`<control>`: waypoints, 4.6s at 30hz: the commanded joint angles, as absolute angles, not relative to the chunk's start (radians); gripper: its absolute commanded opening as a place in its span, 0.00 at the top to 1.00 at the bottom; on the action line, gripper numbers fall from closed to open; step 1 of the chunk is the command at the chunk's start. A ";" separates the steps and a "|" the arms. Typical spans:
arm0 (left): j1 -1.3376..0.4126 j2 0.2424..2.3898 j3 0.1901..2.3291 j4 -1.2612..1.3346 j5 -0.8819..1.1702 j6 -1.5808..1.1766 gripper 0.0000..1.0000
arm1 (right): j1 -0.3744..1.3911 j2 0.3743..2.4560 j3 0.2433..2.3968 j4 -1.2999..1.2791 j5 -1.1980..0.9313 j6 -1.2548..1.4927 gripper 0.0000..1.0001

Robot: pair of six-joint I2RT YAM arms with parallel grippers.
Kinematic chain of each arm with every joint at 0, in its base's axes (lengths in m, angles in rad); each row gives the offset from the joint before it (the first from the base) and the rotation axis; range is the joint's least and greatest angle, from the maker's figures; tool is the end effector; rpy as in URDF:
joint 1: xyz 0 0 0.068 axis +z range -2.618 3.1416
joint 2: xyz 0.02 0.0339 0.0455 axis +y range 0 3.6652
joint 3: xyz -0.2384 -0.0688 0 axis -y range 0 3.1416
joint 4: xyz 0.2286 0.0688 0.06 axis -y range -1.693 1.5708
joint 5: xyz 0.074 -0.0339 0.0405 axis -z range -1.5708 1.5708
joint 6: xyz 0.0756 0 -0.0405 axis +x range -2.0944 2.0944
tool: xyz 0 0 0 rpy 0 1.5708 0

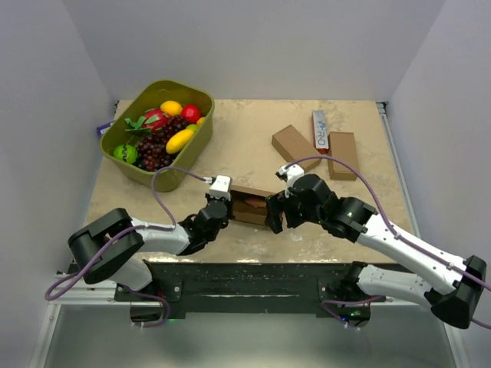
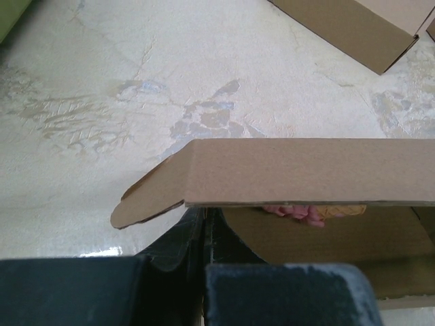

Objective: Fold the paper box

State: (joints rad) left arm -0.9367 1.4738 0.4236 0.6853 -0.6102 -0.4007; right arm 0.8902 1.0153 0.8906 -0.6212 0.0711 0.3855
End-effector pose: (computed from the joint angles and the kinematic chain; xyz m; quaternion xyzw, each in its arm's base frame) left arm 0.2065 -0.2077 0.1338 0.0438 0.8027 -0.1412 0.5778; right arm 0.1541 0.1818 0.2458 -0.2148 0.8901 0.2124 0.3412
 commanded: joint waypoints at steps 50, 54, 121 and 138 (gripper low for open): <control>-1.003 0.623 0.322 -0.109 -0.196 -0.468 0.27 | 0.893 1.370 0.828 -0.201 0.322 0.558 0.26; -1.002 0.569 0.432 -0.143 -0.147 -0.474 0.27 | 0.893 1.350 0.838 -0.222 0.336 0.548 0.25; -0.644 0.818 0.281 0.183 0.117 -0.517 0.43 | 1.394 1.502 0.999 -0.442 0.637 0.410 0.01; -0.623 0.798 0.261 0.189 0.120 -0.508 0.42 | 1.405 1.721 1.078 -0.548 0.845 0.512 0.17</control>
